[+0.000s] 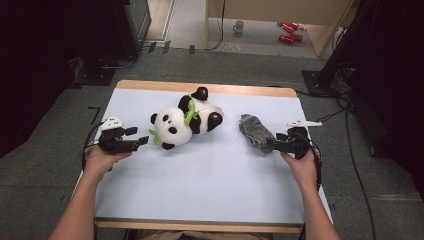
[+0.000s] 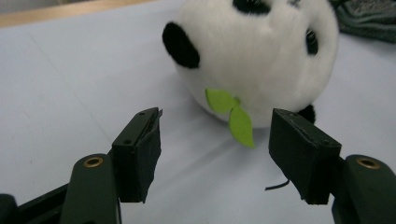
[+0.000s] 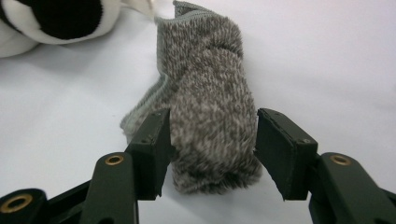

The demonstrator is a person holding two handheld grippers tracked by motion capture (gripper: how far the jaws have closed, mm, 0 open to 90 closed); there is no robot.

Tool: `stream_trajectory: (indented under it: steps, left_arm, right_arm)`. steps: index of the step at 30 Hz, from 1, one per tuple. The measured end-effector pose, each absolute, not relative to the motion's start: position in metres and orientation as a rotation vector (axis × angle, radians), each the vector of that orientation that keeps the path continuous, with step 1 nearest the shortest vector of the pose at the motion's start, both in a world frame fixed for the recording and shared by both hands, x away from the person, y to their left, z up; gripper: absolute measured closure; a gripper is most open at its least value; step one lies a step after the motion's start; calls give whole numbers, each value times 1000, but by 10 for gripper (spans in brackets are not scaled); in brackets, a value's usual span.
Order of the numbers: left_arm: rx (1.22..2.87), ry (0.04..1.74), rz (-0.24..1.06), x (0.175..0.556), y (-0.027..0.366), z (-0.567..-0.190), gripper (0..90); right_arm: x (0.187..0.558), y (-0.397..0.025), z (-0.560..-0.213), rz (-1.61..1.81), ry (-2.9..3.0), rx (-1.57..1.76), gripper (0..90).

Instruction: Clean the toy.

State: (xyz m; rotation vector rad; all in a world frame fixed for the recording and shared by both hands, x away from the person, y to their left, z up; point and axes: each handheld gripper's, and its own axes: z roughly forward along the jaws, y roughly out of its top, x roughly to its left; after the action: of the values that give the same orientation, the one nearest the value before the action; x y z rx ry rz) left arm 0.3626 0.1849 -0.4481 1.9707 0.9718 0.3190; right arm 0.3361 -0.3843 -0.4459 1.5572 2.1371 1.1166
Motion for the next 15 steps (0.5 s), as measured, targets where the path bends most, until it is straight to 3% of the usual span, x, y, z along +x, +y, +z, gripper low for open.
stream_trajectory:
  steps: [15]
  left_arm:
    - [2037,1038,315,365,191,-473,362]
  right_arm:
    - [332,-420,-460,1058,1998,1650,472]
